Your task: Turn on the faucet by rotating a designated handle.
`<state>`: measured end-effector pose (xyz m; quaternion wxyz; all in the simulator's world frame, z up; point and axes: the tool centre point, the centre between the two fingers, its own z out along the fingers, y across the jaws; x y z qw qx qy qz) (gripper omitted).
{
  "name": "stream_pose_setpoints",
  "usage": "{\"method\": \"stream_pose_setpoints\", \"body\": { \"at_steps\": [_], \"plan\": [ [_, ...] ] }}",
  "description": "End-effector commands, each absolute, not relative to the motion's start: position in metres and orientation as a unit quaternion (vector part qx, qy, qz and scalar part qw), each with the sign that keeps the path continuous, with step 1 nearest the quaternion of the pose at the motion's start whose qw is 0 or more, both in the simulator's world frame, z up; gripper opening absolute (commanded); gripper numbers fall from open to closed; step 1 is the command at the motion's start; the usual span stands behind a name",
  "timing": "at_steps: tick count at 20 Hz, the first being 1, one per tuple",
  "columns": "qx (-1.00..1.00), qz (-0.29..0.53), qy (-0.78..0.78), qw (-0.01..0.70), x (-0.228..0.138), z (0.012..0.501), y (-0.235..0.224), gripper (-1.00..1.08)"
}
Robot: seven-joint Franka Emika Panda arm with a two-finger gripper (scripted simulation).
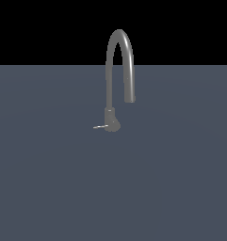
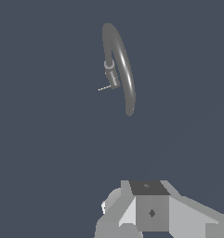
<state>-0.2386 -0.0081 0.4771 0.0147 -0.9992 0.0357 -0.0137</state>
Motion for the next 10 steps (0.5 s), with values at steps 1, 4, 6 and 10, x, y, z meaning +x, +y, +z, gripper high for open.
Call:
{"method": "stream_pose_setpoints", "body": {
  "at_steps": [1, 4, 6, 10],
  "plan": [
    [-0.998, -0.011, 0.056, 0.034, -0.233, 0.471, -0.013, -1.00],
    [-0.994, -0.007, 0.089, 0.066, -0.225, 0.460, -0.020, -1.00],
    [-0.989, -0.004, 0.114, 0.091, -0.219, 0.451, -0.025, -1.00],
    [-0.974, 0.004, 0.173, 0.147, -0.207, 0.429, -0.037, -1.00]
  ]
}}
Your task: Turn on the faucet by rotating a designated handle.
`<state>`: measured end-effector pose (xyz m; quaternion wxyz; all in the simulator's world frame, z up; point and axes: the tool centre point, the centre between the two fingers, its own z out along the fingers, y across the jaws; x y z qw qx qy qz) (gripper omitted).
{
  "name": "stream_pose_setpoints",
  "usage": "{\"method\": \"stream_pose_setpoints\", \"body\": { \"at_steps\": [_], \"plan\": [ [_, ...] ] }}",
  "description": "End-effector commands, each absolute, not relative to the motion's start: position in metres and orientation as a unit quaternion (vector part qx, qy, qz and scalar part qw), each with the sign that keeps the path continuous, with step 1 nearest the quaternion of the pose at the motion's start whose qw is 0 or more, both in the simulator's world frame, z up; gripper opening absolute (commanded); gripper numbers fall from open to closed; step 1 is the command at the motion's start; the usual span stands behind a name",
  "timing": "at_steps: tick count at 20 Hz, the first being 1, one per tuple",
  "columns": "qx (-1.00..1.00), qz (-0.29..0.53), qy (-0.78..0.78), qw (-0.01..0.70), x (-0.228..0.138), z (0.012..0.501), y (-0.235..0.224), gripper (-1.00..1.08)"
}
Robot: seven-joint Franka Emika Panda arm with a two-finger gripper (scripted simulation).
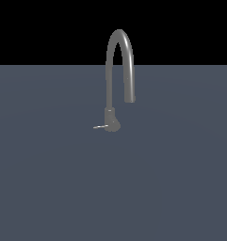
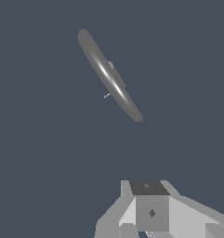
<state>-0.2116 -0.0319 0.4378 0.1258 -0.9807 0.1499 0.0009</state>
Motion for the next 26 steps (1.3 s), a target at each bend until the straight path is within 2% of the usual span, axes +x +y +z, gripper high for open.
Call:
{"method": "stream_pose_setpoints", "body": {
  "at_steps": [1, 13, 26],
  "plan": [
    [-0.968, 0.006, 0.189, 0.163, -0.204, 0.423, -0.040, -1.00],
    [-0.881, 0.026, 0.349, 0.317, -0.177, 0.352, -0.064, -1.00],
    [-0.777, 0.040, 0.462, 0.425, -0.163, 0.290, -0.072, -1.00]
  ]
}}
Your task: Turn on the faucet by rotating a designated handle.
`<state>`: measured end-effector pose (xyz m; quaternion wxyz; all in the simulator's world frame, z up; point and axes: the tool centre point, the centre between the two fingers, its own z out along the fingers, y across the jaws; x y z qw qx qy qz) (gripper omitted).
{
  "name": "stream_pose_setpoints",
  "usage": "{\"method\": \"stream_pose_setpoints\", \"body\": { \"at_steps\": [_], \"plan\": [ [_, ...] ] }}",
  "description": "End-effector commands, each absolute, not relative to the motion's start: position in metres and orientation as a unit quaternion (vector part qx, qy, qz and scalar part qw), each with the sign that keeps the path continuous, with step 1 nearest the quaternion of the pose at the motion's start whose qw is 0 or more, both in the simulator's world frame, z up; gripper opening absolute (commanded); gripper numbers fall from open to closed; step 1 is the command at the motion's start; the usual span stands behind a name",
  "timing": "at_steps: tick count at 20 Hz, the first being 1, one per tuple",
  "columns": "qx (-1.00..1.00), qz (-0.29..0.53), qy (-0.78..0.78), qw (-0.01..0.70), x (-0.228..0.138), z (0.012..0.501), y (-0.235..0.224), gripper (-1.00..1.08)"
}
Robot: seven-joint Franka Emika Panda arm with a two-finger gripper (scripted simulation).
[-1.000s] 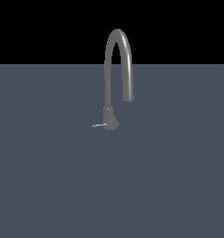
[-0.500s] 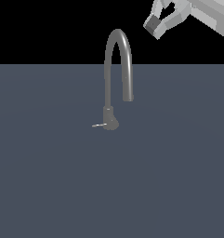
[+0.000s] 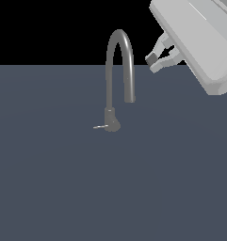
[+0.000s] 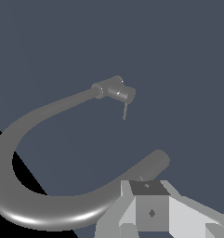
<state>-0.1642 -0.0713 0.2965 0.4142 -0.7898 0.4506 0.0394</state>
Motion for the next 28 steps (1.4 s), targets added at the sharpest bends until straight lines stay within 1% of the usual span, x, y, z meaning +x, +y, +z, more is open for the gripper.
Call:
{"method": "stream_pose_setpoints", "body": {
  "at_steps": [1, 28],
  "plan": [
    [-0.770, 0.041, 0.469, 0.431, -0.162, 0.286, -0.072, -1.00],
    [-0.563, 0.055, 0.600, 0.565, -0.140, 0.194, -0.057, -1.00]
  ]
}}
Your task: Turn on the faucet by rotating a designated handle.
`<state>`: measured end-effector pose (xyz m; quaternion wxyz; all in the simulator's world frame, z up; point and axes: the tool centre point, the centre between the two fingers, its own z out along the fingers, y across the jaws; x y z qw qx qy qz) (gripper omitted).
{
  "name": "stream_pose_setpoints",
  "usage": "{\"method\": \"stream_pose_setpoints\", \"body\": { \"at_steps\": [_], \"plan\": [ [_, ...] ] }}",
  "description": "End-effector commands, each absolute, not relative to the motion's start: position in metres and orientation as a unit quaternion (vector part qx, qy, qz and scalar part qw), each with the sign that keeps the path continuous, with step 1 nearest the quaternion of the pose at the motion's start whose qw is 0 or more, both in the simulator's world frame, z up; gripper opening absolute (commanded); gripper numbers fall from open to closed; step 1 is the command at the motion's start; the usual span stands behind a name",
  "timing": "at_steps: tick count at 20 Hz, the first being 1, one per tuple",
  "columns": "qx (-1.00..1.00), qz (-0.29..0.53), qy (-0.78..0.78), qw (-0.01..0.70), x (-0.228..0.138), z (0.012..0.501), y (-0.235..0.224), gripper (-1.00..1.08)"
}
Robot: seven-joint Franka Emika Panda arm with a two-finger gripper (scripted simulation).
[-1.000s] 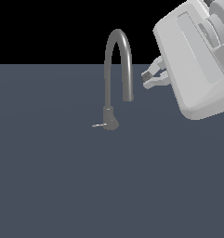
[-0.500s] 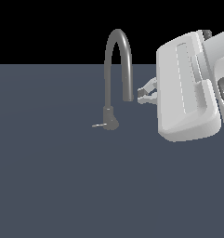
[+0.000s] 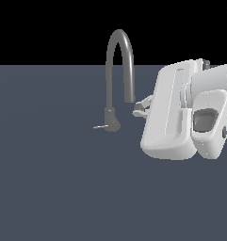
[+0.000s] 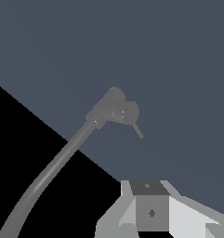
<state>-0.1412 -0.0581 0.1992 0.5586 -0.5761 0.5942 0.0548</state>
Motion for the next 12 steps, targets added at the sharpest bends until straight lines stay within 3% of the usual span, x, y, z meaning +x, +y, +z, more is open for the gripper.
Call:
{"method": "stream_pose_setpoints", "body": {
  "at_steps": [1, 12],
  "plan": [
    [-0.555, 0.055, 0.604, 0.569, -0.139, 0.191, -0.056, -1.00],
    [-0.459, 0.060, 0.641, 0.612, -0.127, 0.158, -0.042, -1.00]
  ]
}}
